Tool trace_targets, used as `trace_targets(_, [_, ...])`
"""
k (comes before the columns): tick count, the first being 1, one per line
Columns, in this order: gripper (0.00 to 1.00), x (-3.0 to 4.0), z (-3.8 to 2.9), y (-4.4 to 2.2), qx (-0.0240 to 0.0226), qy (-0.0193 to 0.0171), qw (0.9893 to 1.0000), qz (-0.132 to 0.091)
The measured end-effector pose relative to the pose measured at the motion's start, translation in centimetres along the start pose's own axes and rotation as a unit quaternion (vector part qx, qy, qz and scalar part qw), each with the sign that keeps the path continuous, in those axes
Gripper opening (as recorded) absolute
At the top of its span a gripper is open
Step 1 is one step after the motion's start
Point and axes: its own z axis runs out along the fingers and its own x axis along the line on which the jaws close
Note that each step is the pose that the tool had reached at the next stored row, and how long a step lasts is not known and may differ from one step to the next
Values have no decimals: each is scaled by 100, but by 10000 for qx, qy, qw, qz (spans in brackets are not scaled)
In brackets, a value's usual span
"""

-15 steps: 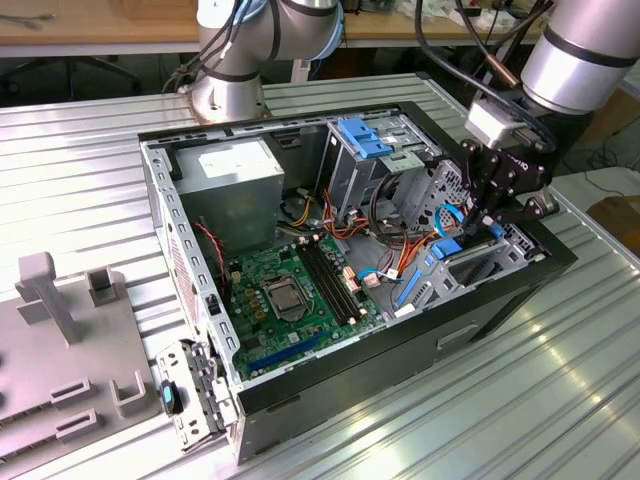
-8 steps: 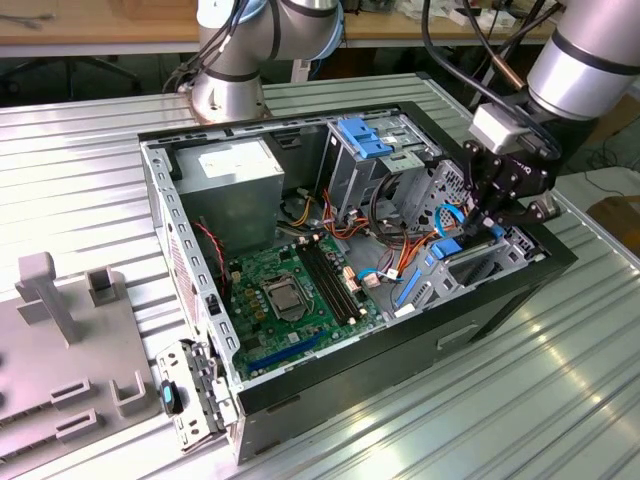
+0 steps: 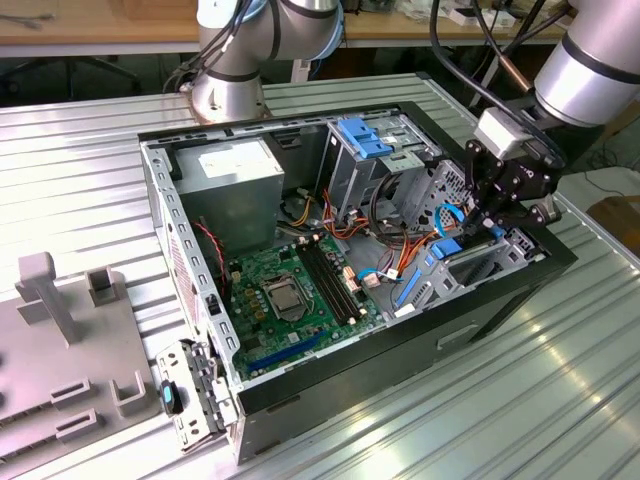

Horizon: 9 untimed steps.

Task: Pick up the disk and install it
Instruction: 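Insert the second disk wire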

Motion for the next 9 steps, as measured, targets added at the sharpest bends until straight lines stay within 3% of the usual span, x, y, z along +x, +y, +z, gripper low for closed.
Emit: trace_targets(9, [16, 6, 0, -1, -6, -7, 9999, -147])
